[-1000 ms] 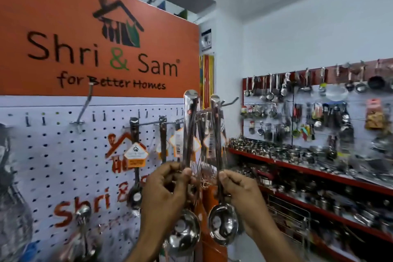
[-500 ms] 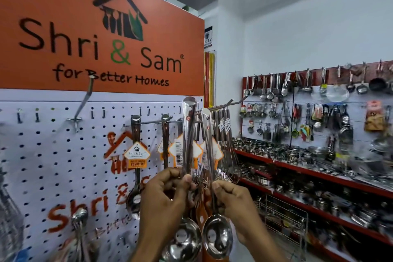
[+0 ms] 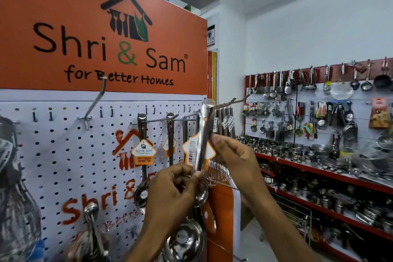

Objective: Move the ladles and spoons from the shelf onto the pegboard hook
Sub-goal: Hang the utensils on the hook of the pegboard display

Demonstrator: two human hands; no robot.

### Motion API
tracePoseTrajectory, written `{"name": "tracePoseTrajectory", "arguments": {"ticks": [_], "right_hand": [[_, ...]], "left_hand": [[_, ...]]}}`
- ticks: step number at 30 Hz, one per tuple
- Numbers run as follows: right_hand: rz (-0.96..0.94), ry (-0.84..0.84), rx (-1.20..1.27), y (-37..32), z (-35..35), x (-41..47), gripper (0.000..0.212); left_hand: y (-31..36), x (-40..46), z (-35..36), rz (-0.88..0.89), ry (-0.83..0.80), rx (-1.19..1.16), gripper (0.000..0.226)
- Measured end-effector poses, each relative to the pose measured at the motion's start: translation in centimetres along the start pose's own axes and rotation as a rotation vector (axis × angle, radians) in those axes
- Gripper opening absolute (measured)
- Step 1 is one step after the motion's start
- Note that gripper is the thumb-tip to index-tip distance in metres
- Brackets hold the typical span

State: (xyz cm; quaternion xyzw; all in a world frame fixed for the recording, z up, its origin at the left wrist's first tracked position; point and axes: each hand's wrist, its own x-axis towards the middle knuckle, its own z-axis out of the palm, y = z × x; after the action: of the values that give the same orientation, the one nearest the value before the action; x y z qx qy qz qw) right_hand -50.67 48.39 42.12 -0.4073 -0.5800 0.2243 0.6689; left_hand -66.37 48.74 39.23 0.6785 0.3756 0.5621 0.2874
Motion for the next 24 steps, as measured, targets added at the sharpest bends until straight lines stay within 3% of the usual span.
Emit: {"name": "tracePoseTrajectory", "arguments": {"ticks": [6, 9, 11, 13, 17, 24], "right_hand": [[0.032, 0.074, 0.125, -1.7, 0.5, 1.2, 0.041], [0.082, 0.136, 0.14, -1.0, 0.2, 1.9, 0.04], [0.11, 0.151, 0.112, -0.3, 0.1, 2.4, 0.029], [0.129, 0.151, 0.073, 0.1, 0.4, 2.8, 0.024], [0.174, 0.135, 0.011, 0.5, 0.7, 3.8, 0.022], [0.244, 0.123, 0.038, 1.5, 1.0, 5.1, 0.014]], "left_hand": [[1.1, 0.5, -0.5, 0.18, -0.038, 0.25, 0.018], [1.7, 1.2, -1.1, 0.375, 0.192, 0.315, 0.017], [2.3, 1.8, -1.3, 0.467, 0.341, 0.38, 0.013], [2.4, 3.0, -1.1, 0.496, 0.406, 0.464, 0.043], [2.3, 4.8, -0.2, 0.44, 0.298, 0.526, 0.085], [1.0, 5.9, 0.6, 0.417, 0.201, 0.448, 0.089]]}}
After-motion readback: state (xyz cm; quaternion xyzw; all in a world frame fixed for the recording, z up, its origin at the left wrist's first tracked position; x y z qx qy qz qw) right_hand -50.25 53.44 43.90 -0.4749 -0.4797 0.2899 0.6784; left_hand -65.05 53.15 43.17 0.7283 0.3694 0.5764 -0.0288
